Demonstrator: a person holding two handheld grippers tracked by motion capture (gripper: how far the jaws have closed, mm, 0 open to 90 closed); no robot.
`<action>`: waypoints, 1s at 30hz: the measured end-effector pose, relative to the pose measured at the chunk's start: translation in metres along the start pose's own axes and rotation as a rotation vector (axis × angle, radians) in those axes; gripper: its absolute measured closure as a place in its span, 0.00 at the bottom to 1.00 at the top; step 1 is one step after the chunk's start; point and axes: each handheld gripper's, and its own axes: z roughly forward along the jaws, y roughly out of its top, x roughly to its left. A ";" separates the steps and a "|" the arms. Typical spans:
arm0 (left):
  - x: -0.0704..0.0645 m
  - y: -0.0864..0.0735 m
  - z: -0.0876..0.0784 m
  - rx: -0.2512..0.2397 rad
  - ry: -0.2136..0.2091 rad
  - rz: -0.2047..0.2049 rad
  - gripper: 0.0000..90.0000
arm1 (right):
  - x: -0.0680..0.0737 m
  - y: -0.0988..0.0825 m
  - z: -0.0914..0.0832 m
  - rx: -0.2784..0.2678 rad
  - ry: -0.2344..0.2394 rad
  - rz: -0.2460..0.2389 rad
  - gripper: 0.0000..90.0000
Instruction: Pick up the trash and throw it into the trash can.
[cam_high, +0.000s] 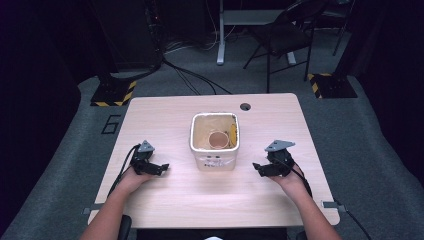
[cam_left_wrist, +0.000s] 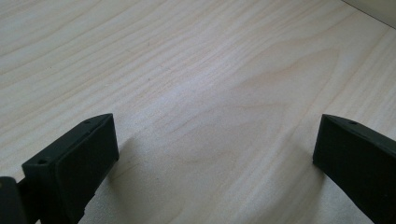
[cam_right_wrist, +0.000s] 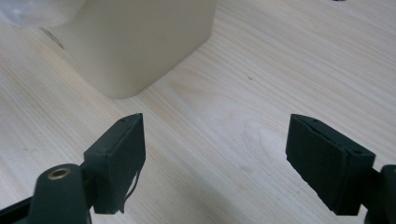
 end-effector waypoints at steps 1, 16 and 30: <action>0.000 0.000 0.000 0.000 0.000 0.000 0.00 | 0.000 -0.001 0.001 0.000 -0.003 0.010 0.21; 0.000 0.000 0.000 -0.001 0.000 -0.001 0.00 | -0.008 -0.028 0.013 -0.006 -0.048 0.052 0.14; 0.000 0.000 0.000 0.000 0.000 0.000 0.00 | 0.005 -0.032 0.033 0.055 0.010 -0.033 0.14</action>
